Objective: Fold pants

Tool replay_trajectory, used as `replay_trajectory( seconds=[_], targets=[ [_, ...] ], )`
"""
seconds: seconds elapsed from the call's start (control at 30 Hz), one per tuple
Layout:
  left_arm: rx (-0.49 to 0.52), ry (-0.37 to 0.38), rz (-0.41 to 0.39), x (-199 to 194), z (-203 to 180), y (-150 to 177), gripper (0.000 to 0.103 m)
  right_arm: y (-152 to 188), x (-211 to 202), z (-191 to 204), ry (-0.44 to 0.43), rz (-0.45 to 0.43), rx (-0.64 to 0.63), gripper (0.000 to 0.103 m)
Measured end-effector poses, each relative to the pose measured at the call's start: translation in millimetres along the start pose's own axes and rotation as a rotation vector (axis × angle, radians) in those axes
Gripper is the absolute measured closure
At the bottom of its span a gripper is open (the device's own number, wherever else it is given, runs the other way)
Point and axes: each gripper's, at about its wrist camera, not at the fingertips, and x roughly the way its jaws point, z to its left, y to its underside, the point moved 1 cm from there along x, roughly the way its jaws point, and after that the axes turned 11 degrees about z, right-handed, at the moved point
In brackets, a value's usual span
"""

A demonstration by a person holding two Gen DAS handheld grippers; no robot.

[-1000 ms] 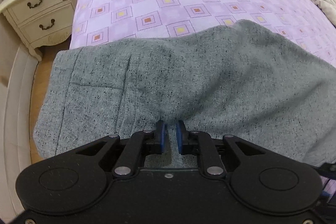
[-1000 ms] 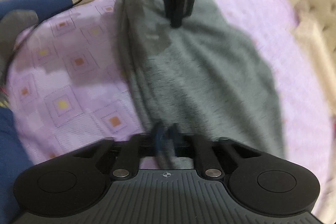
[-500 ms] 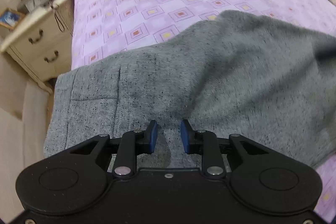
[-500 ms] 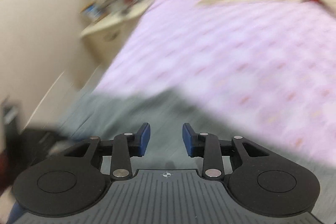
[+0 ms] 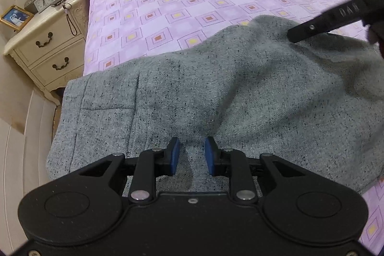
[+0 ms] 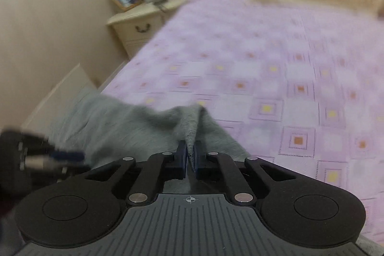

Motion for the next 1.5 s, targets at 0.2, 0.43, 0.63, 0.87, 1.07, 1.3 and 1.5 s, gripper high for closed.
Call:
replay_trajectory(
  seconds=[0.2,0.43,0.63,0.87,1.07,1.3,1.5],
  targets=[
    [-0.027,0.012,0.002,1,3,0,0.072,39,6,59,0.075,0.146,-0.322,0.1],
    [-0.025,0.01,-0.004,1,4,1,0.072,-1,-19,13,-0.021,-0.062,-0.039,0.072],
    [-0.017,-0.003,-0.012,1,1,2,0.072,-30,12,-25,-0.113,-0.01,0.121,0.069],
    [-0.021,0.001,-0.017,-1,0,4,0.072,-32,44,-31,-0.275,0.08,0.203,0.069],
    [-0.011,0.004,-0.013,-4,1,6,0.072,-48,69,-39,-0.353,0.122,0.37,0.076],
    [0.022,0.009,-0.013,-10,-4,24,0.072,-34,83,-69,-0.385,0.028,0.629,0.097],
    [0.065,-0.019,-0.017,-13,-12,30,0.072,-23,79,-74,-0.384,-0.029,0.716,0.097]
  ],
)
